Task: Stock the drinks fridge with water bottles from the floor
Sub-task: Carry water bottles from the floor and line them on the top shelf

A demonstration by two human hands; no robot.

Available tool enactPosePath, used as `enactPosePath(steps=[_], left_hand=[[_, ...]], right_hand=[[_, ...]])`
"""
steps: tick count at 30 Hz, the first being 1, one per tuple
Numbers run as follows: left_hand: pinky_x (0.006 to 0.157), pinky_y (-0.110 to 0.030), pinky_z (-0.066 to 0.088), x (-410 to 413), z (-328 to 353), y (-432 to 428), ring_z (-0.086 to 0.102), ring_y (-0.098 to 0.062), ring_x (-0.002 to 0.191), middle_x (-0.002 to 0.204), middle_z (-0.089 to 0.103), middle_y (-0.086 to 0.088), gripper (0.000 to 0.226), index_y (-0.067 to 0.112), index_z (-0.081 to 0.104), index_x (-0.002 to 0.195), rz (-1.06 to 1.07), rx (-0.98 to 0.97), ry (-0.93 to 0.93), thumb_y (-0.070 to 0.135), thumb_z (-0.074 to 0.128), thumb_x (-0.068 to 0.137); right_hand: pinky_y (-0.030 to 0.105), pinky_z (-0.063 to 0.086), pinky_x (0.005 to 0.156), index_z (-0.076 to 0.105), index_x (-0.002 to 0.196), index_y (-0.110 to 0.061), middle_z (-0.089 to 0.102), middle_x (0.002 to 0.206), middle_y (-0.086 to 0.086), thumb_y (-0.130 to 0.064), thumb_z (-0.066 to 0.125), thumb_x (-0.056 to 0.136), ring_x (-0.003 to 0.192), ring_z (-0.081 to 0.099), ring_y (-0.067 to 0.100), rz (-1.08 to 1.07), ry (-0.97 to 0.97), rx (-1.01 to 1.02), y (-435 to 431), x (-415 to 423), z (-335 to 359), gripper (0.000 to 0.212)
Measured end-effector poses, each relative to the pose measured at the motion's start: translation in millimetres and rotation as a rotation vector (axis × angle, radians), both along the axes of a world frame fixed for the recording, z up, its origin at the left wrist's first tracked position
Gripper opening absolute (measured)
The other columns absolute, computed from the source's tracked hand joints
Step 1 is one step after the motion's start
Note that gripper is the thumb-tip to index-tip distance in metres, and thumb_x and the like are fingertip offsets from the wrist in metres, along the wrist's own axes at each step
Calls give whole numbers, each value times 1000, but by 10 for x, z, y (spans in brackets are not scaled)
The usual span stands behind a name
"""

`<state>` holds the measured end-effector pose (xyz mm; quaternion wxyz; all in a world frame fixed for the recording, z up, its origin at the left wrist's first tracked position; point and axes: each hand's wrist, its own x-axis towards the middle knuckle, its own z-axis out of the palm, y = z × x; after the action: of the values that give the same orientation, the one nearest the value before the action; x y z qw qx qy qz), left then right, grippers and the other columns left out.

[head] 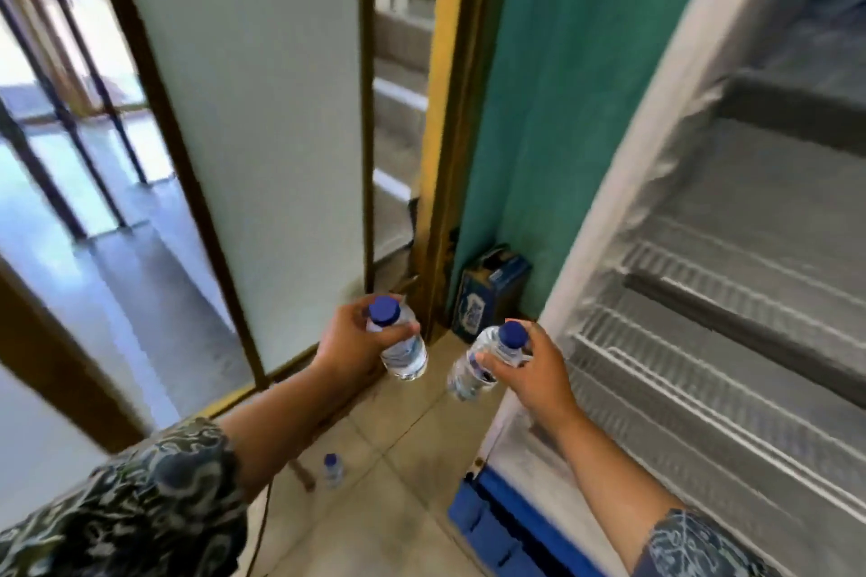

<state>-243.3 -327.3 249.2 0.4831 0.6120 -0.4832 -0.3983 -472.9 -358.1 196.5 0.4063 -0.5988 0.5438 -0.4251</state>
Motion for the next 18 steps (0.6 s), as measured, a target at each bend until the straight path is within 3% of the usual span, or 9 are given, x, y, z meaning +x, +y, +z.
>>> enactPosePath(steps=[2, 5, 8, 10, 13, 18], left_hand=[[61, -6, 50, -207, 348, -40, 63, 11, 62, 81, 67, 6, 33, 11, 64, 103, -70, -86, 9, 8, 78, 73], [64, -10, 53, -528, 813, -83, 65, 8, 64, 82, 69, 8, 28, 15, 66, 101, -152, -189, 50, 12, 75, 76], [62, -8, 52, -908, 1306, -186, 65, 8, 64, 84, 70, 8, 24, 15, 67, 101, -266, -295, 37, 12, 73, 78], [71, -14, 56, -1200, 1652, -248, 67, 0, 69, 85, 71, 3, 24, 12, 67, 101, -312, -367, 58, 13, 73, 78], [77, -20, 54, -1609, 2130, -337, 67, -11, 79, 89, 71, -3, 20, 13, 68, 98, -343, -459, 98, 16, 72, 79], [62, -8, 52, -2267, 2852, -478, 65, 0, 65, 82, 69, 2, 7, 21, 66, 83, -399, -621, 138, 19, 72, 81]], right_hand=[[30, 52, 76, 60, 98, -25, 69, 95, 0, -14, 82, 70, 86, 66, 15, -102, -81, -100, 158, -222, 311, 37], [25, 50, 73, 63, 94, -24, 72, 87, -3, -10, 78, 73, 81, 68, 8, -192, -160, -221, 348, -495, 777, 29], [27, 53, 75, 65, 95, -23, 73, 87, -2, -35, 75, 66, 83, 69, 14, -226, -168, -365, 477, -798, 1331, 33], [25, 54, 71, 65, 93, -25, 71, 82, -2, -39, 73, 65, 78, 67, 13, -280, -177, -462, 512, -1059, 1703, 32], [17, 47, 58, 63, 83, -22, 66, 64, -12, -29, 70, 69, 60, 59, 0, -354, -173, -592, 517, -1459, 2266, 17], [7, 41, 53, 60, 78, -19, 59, 65, -11, -19, 71, 82, 53, 54, -10, -413, -89, -746, 442, -2025, 3156, 12]])
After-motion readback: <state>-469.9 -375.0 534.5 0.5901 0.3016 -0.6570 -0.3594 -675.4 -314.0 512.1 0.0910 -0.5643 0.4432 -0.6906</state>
